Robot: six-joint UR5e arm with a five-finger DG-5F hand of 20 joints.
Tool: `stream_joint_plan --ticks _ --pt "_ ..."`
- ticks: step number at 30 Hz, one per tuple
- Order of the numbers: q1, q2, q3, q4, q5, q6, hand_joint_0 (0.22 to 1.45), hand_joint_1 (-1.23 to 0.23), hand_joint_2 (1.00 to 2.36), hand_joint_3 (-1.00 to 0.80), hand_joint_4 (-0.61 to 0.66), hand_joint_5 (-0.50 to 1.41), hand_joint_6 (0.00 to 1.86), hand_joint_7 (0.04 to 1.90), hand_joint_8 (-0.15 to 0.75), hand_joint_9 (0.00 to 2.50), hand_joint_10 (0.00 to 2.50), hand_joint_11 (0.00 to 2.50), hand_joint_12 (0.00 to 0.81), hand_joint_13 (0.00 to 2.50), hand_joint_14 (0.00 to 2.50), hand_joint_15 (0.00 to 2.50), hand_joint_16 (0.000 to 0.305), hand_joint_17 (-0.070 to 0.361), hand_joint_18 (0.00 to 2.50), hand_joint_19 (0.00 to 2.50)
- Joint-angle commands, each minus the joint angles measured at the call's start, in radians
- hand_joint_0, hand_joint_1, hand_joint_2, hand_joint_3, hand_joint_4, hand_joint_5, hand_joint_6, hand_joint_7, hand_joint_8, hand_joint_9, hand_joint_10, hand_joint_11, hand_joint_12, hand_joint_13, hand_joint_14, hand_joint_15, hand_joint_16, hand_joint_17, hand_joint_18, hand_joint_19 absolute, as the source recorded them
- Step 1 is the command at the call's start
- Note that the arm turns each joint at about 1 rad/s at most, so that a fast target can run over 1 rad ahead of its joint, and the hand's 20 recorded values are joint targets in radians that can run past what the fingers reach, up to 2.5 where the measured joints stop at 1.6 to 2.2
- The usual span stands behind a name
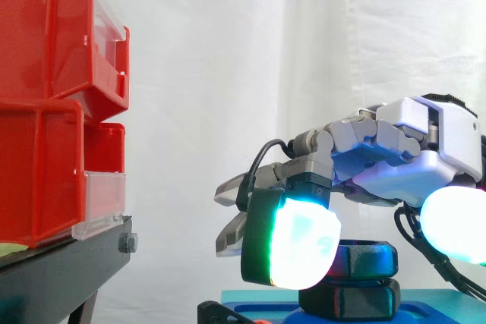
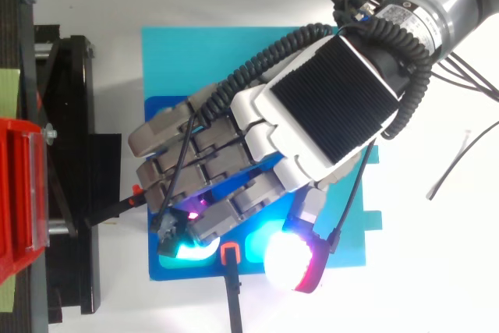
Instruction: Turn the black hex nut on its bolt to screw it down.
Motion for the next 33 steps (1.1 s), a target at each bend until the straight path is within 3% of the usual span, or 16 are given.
stream_joint_plan --ticks 1,6,33 --pt "-0.007 0.0 0.0 0.011 -0.004 -0.001 0.51 -0.4 1.0 -0.5 0.21 -0.18 0.63 0.91 0.276 0.56 0.01 0.42 0.285 0.58 0.01 0.22 0.05 0.112 0.51 0.32" --pt "-0.016 0.0 0.0 0.014 -0.024 -0.001 0.51 -0.4 1.0 -0.5 0.22 -0.18 0.63 0.91 0.276 0.56 0.01 0.42 0.284 0.58 0.01 0.22 0.05 0.112 0.51 0.32" --pt "-0.056 -0.002 0.0 0.037 -0.057 0.001 0.51 -0.4 1.0 -0.5 0.22 -0.18 0.64 0.9 0.279 0.57 0.01 0.42 0.283 0.58 0.01 0.22 0.05 0.113 0.52 0.33"
